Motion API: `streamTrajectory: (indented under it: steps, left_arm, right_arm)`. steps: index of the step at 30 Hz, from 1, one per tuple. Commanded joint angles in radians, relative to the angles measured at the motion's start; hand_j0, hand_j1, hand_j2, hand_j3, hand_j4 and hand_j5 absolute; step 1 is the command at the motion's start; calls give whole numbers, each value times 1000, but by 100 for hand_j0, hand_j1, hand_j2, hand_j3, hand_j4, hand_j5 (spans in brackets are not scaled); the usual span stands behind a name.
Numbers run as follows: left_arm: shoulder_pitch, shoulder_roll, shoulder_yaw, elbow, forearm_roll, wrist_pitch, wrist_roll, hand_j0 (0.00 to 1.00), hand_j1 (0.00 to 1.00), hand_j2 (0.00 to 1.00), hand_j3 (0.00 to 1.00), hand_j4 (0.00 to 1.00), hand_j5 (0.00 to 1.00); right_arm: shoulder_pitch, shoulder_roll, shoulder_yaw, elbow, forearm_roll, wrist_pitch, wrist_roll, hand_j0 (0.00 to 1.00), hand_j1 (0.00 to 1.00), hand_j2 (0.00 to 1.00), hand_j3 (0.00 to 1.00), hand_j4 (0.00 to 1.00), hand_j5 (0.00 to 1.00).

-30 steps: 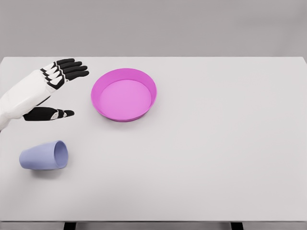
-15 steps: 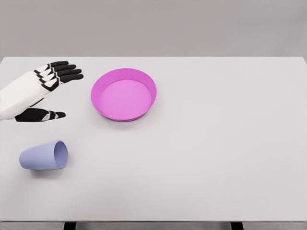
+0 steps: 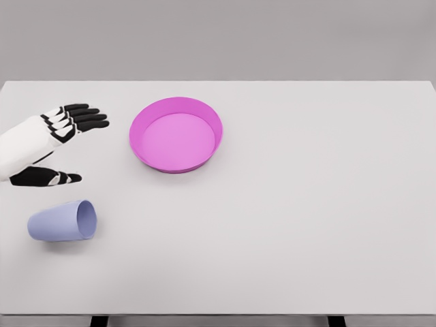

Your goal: Flip the cup with left arm and place it on the plate

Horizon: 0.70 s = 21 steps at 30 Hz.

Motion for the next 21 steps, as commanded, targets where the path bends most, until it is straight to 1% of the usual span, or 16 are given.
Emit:
streamTrajectory:
  steps: [1,4,5,8,9,12,15,16,18,20,21]
  left_arm:
    - [0,38,-35,0,71,-1,2,100,100,100,100,100,100]
    - [5,71,-58,-2,135,-1,2,100,100,100,100,100,100]
    - [5,77,-67,-2,141,-1,1,100,100,100,100,100,100]
    - [6,135,-139,-2,189,-1,1,100,100,100,100,100,100]
    - [14,141,-144,-2,192,-1,-1,100,100,100,100,100,100]
    - [67,177,-144,-2,194,-1,-2,100,100,100,100,100,100]
    - [71,180,-147,-2,215,-1,-2,100,100,100,100,100,100]
    - [75,196,-159,-2,223,-1,-2,100,100,100,100,100,100]
    - [83,244,-190,-2,270,-1,-2,100,100,100,100,100,100]
    - [98,256,-192,-2,276,-1,-2,100,100,100,100,100,100]
    - [120,278,-192,-2,289,-1,-1,100,100,100,100,100,100]
  right_arm:
    - [0,0,1,0,0,0,0,100,100,100,100,100,100]
    - [0,0,-1,0,0,0,0,100,100,100,100,100,100]
    - [0,0,1,0,0,0,0,100,100,100,100,100,100]
    - [0,0,-1,0,0,0,0,100,100,100,100,100,100]
    - [0,0,1,0,0,0,0,100,100,100,100,100,100]
    - [0,0,1,0,0,0,0,100,100,100,100,100,100]
    - [0,0,1,0,0,0,0,100,100,100,100,100,100]
    - [0,0,-1,0,0,0,0,100,100,100,100,100,100]
    - [0,0,1,0,0,0,0,100,100,100,100,100,100]
    - [0,0,1,0,0,0,0,100,100,100,100,100,100]
    - [0,0,1,0,0,0,0,100,100,100,100,100,100]
